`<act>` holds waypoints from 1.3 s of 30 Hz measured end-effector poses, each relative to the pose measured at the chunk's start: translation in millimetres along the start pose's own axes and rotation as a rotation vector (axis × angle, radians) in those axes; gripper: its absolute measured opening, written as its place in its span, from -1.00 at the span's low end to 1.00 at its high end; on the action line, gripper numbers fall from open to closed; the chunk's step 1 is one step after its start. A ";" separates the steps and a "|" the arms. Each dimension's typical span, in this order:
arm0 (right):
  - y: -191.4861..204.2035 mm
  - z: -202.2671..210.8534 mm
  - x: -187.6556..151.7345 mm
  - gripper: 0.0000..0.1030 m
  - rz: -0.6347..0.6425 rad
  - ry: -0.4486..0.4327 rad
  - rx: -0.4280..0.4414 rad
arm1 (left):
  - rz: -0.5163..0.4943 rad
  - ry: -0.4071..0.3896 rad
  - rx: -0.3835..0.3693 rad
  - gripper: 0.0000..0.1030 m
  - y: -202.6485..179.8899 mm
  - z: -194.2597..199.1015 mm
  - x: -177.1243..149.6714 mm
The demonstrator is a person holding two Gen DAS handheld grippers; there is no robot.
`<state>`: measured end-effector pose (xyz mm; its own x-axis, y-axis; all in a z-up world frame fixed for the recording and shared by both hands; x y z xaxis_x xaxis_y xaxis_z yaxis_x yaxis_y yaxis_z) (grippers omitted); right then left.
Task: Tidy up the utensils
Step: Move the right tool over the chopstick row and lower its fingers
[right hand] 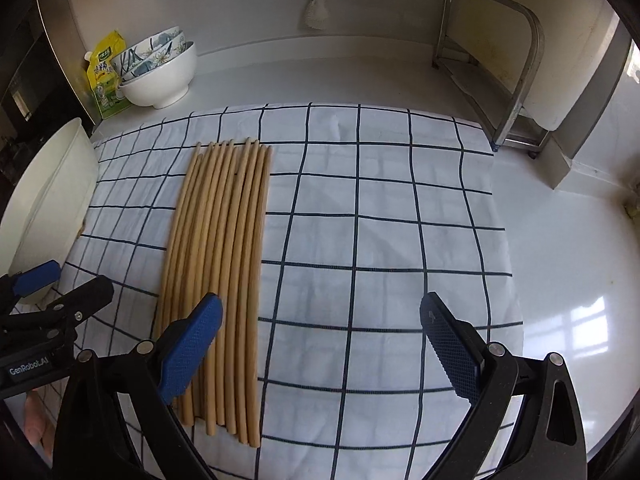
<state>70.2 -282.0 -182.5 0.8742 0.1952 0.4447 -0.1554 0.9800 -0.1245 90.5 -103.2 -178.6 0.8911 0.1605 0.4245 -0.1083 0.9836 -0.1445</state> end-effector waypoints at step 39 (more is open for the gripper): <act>-28.6 -27.7 -13.4 0.83 0.025 0.054 -0.056 | -0.025 0.031 0.048 0.90 -17.0 -35.9 -10.8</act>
<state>75.7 -313.7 -209.5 0.8943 0.2156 0.3922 -0.1530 0.9708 -0.1849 98.5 -124.6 -212.9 0.9071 0.1339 0.3991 -0.1063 0.9902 -0.0907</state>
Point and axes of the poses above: each gripper's, at about its wrist camera, not at the fingertips, and z roughly against the way its jaws point, y to its left, x to its top, the point moved 9 cm from there along -z, roughly the way its jaws point, and after that the axes turned 15 degrees about z, right-handed, at the moved point
